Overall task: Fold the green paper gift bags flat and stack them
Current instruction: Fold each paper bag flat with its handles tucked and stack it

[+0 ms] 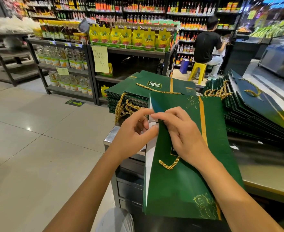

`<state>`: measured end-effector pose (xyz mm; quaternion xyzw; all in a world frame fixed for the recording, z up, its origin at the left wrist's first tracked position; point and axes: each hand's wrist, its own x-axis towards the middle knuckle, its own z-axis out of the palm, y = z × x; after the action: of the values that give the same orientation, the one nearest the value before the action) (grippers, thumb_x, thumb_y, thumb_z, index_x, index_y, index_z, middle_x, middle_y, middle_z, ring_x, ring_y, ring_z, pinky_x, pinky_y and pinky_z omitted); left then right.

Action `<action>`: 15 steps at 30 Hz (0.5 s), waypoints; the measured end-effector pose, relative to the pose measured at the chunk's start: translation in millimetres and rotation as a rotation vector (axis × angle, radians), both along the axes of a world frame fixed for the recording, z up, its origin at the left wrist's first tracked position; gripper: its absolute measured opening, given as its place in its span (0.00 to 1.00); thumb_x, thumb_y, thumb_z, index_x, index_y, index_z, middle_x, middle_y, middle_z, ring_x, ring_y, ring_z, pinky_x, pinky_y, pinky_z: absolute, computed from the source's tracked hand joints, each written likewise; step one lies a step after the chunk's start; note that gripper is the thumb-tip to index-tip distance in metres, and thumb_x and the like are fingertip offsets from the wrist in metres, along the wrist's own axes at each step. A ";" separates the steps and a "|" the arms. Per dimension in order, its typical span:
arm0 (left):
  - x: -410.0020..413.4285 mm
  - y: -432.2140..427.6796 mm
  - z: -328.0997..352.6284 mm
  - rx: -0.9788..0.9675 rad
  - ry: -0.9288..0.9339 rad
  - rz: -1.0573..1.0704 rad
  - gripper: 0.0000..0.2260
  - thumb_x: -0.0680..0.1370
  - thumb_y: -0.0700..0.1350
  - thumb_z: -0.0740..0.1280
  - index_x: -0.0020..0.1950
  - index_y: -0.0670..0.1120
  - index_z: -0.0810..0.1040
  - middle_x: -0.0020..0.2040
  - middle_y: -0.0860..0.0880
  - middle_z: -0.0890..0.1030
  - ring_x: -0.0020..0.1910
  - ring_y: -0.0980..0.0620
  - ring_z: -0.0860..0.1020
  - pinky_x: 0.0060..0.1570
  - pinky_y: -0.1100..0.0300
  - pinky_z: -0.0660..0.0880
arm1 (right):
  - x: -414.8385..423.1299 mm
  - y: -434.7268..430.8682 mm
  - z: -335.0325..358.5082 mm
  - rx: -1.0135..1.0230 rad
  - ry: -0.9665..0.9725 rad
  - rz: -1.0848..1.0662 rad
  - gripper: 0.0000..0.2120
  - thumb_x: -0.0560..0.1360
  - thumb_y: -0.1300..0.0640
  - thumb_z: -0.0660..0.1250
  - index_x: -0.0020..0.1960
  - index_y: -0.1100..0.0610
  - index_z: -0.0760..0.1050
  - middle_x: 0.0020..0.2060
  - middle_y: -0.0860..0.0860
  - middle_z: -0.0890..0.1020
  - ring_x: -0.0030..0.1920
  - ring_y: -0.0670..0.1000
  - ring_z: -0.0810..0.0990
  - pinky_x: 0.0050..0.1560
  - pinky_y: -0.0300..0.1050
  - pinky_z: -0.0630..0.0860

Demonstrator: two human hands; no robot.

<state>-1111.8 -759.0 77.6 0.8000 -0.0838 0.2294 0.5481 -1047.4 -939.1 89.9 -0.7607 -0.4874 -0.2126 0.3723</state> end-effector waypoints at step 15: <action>3.0 -4.4 -0.4 0.015 -0.110 0.029 0.04 0.78 0.47 0.70 0.51 0.52 0.84 0.40 0.50 0.82 0.40 0.48 0.78 0.41 0.48 0.77 | -2.1 1.5 1.0 -0.028 -0.017 0.005 0.16 0.82 0.67 0.60 0.64 0.51 0.76 0.53 0.50 0.74 0.55 0.54 0.74 0.54 0.46 0.74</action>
<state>-1108.8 -763.4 77.3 0.7913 -0.1041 0.2805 0.5332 -1049.5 -937.7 90.9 -0.7628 -0.4954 -0.2115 0.3577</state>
